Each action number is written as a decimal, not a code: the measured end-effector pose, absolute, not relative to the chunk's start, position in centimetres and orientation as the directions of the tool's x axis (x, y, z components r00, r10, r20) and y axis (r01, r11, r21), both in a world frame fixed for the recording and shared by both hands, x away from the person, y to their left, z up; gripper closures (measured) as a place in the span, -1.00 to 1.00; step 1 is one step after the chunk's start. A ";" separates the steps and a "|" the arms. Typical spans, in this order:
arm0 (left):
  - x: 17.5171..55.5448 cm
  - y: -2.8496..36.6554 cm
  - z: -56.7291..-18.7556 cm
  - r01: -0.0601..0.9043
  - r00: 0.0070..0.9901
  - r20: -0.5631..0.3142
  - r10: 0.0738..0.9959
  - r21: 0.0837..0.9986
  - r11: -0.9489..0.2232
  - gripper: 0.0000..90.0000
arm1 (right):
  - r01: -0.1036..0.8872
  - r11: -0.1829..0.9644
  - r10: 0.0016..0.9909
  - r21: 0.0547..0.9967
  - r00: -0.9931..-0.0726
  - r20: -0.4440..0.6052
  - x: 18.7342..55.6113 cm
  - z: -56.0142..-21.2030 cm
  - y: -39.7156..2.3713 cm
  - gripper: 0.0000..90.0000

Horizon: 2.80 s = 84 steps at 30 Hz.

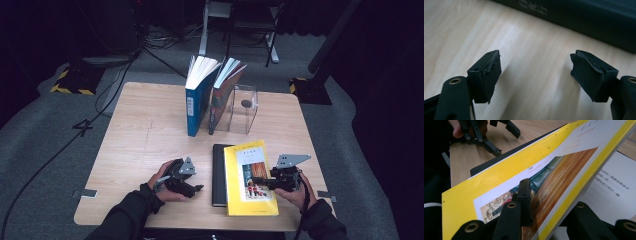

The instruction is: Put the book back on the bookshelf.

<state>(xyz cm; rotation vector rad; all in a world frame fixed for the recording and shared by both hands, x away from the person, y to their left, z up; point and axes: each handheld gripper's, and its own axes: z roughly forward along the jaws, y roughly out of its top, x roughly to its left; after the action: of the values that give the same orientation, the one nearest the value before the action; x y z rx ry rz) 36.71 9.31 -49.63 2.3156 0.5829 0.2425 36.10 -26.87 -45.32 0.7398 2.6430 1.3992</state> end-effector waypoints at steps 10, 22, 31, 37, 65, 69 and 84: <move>39.1 7.9 -48.7 0.333 0.863 0.023 0.504 0.726 -0.602 -0.35 | 0.303 0.500 0.398 0.812 -0.912 0.095 35.3 -45.0 -25.6 0.63; 40.5 6.9 -48.7 0.321 0.872 0.016 0.489 0.736 -0.596 -0.06 | 0.267 0.516 0.369 0.814 -0.927 0.071 35.1 -45.0 -23.3 0.63; 41.0 6.9 -48.7 0.328 0.878 -0.021 0.478 0.754 -0.570 0.00 | 0.266 0.506 0.373 0.820 -0.925 0.070 35.1 -44.9 -23.2 0.63; 41.4 6.8 -48.5 0.320 0.872 -0.005 0.490 0.764 -0.561 0.07 | 0.248 0.498 0.372 0.831 -0.927 0.053 35.1 -44.6 -22.9 0.63; 44.0 5.6 -43.4 0.249 0.896 -0.030 0.442 0.860 -0.445 0.77 | 0.174 0.395 0.423 0.902 -0.906 -0.010 35.6 -42.1 -24.4 0.61; 44.2 5.6 -42.7 0.246 0.897 -0.037 0.441 0.870 -0.427 0.81 | 0.153 0.397 0.417 0.905 -0.908 -0.029 35.6 -41.6 -24.4 0.58; 44.5 5.6 -41.5 0.222 0.914 -0.049 0.402 0.890 -0.397 0.99 | 0.125 0.407 0.393 0.905 -0.918 -0.050 35.9 -40.8 -24.3 0.56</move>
<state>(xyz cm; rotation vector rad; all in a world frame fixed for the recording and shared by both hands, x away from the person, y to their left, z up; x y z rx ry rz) 44.54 5.62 -41.49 1.9964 0.4509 0.2091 35.87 -24.29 -40.76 0.4541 2.4101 1.5168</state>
